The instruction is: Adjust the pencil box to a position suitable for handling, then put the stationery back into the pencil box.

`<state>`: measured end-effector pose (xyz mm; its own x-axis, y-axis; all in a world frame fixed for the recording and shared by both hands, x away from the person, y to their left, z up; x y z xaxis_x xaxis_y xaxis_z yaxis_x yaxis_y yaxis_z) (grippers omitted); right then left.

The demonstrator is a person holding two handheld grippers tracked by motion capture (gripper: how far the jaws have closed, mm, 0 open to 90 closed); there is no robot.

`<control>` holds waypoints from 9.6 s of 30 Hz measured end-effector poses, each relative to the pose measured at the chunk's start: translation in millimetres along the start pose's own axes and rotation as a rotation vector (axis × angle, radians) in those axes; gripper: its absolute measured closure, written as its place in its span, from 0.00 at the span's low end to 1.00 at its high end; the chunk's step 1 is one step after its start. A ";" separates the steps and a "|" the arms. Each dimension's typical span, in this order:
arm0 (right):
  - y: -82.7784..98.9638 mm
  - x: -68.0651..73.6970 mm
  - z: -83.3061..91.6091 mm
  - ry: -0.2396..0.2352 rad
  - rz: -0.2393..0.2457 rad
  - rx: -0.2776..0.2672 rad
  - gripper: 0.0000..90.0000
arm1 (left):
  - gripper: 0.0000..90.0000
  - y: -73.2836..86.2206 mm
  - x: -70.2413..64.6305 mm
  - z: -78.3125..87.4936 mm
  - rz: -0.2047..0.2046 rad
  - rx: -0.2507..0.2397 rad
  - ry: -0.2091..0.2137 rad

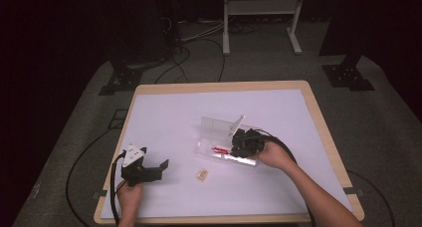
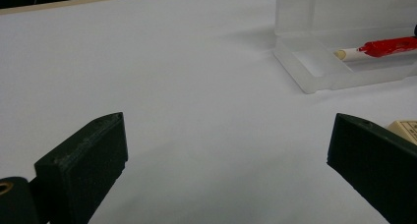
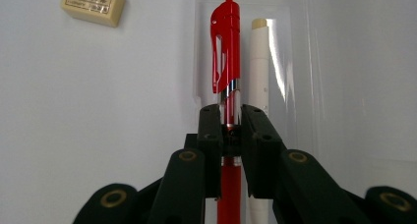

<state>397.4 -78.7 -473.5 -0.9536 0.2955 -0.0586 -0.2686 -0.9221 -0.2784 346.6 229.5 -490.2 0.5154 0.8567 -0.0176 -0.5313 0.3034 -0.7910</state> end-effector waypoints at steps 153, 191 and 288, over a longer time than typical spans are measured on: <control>131.5 -4.7 37.6 -0.024 -0.309 -0.351 0.42 | 0.06 -35.5 -109.6 -17.0 -0.399 0.094 0.149; 138.2 -5.0 42.0 -0.047 -0.328 -0.395 0.37 | 0.51 -16.5 -126.6 -54.2 -0.469 0.329 0.218; 146.5 -11.8 49.3 -0.019 -0.336 -0.421 0.34 | 0.76 -91.2 -90.8 -83.6 -0.259 0.249 0.091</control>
<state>362.5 -229.6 -466.3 -0.8281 0.5485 0.1161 -0.4850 -0.5970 -0.6390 404.4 89.2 -467.5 0.7058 0.7012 0.1005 -0.5168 0.6068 -0.6039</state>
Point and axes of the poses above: each handheld gripper's, and its own axes: z roughly backward along the jaws, y roughly out of its underside, x roughly to its left, the point moved 6 cm from there along -z, roughly forward along the jaws, and after that the axes turned 10 degrees about x, right-handed, at the moved point
